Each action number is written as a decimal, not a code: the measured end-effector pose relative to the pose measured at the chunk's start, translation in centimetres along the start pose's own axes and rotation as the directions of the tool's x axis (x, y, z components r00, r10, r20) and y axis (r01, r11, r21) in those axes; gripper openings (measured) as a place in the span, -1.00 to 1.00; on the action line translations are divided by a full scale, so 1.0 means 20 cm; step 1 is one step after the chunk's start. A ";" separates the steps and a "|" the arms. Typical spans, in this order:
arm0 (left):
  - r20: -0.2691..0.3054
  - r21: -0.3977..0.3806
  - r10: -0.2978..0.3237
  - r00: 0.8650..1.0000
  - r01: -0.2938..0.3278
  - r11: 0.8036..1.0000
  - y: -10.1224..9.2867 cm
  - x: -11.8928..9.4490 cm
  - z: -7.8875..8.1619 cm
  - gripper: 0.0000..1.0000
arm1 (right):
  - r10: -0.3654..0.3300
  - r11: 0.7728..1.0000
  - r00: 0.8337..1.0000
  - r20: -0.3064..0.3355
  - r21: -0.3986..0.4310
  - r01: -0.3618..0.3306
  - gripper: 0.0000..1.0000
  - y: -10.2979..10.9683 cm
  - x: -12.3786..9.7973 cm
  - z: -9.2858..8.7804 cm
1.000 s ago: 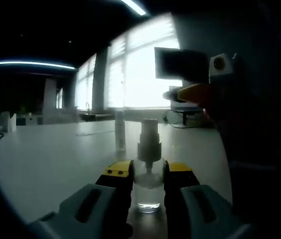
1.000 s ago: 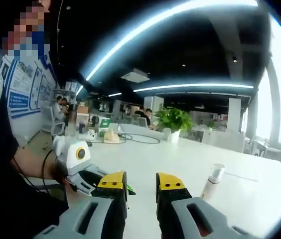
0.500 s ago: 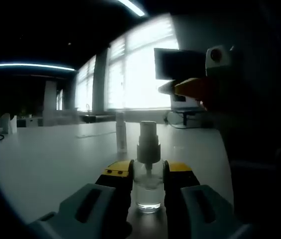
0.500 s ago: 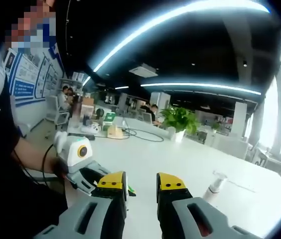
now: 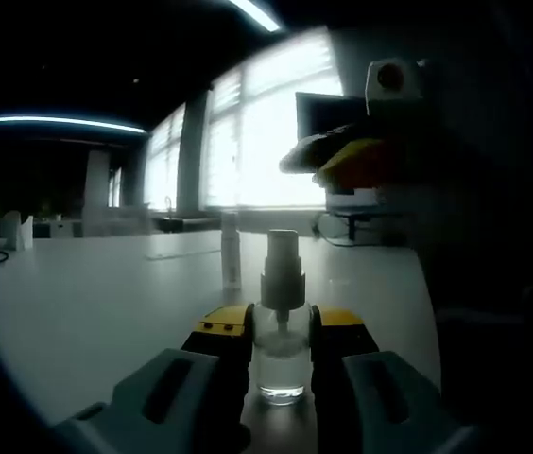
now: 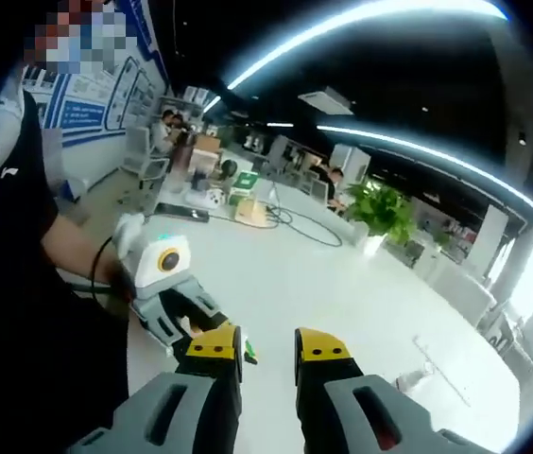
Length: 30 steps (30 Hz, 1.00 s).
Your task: Clamp pump bottle remove cover press pump head put on cover
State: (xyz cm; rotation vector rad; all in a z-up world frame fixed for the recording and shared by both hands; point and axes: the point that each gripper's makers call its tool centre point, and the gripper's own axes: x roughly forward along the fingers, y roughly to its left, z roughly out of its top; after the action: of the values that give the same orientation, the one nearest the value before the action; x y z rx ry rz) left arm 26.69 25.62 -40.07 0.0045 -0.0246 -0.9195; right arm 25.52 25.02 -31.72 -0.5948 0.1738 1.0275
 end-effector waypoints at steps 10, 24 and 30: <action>0.002 0.004 -0.003 1.000 0.002 1.000 0.00 0.01 0.00 -0.70 | 0.111 0.984 0.987 -0.113 -0.128 -0.125 -0.69 0.00 0.06 0.01; 0.002 0.002 0.002 1.000 -0.002 1.000 0.01 0.01 0.01 -0.70 | 0.282 0.901 0.904 -0.321 -0.235 -0.365 -0.75 0.08 0.12 0.00; 0.002 0.002 -0.001 1.000 0.001 1.000 0.00 0.01 0.01 -0.70 | 0.347 0.841 0.828 -0.441 -0.245 -0.482 -0.85 0.11 0.10 -0.03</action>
State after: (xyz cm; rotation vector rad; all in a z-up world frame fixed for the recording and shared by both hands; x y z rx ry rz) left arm 26.85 25.45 -39.95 0.0052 -0.0277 -0.9202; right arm 24.81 27.07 -33.95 -1.1188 0.4932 1.3808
